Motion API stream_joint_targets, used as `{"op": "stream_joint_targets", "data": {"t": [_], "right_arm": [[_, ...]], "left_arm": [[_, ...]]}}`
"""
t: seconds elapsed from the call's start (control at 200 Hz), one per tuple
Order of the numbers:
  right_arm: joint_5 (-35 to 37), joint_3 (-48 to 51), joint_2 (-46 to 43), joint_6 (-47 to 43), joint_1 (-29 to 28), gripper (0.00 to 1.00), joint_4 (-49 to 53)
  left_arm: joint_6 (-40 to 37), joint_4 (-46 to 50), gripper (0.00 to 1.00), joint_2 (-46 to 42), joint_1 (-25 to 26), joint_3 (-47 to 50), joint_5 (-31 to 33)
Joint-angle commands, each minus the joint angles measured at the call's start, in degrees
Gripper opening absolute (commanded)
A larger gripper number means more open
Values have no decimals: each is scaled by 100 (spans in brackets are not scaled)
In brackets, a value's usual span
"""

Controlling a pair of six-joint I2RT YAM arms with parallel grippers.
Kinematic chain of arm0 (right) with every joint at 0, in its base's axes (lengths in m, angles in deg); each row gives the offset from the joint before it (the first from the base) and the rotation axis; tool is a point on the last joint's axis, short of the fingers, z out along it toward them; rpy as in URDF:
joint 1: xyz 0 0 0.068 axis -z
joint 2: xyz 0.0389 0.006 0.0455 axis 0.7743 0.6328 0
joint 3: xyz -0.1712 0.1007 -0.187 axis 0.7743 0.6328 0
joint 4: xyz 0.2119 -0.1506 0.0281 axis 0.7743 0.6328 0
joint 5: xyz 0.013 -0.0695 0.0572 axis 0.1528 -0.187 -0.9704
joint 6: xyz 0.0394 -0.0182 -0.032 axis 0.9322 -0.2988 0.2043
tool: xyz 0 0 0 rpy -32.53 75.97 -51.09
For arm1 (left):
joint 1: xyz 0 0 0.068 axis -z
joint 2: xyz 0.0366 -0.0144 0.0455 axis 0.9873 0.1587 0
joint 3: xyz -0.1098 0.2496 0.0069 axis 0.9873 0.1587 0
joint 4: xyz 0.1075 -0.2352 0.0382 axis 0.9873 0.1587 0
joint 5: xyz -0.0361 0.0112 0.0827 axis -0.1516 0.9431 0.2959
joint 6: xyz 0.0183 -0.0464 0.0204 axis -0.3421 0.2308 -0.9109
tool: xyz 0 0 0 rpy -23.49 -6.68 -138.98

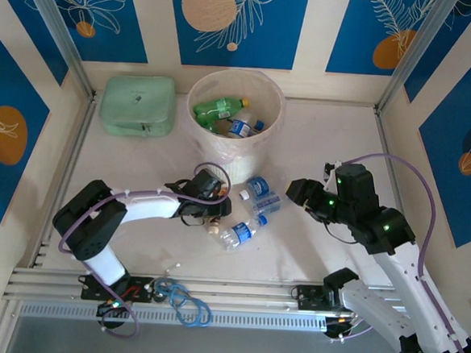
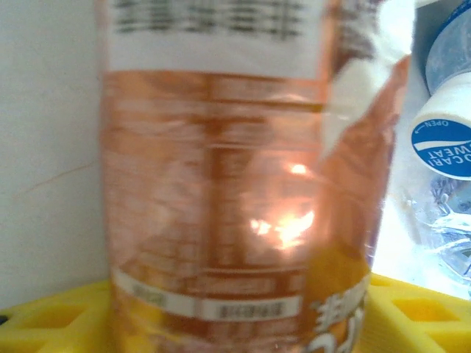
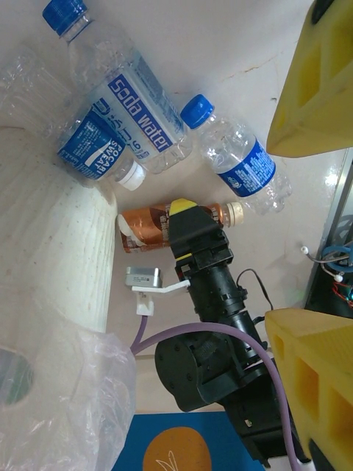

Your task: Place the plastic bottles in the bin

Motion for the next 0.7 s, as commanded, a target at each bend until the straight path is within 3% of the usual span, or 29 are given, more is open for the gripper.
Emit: {"op": "stream_joint_targets", "data": {"t": [0.0,0.43,0.695], "right_arm": [[-82,-7,-66,-16,29,56,84],[-134,115,-125,19,29,55,-9],[-100,80,-30,15,-256,54,-204]], "left_arm": [[97,-236,63,130,131,103,-192],[22,259,52,-660,154,262,-44],[95,1282,52,-2424,211,461,205]]}}
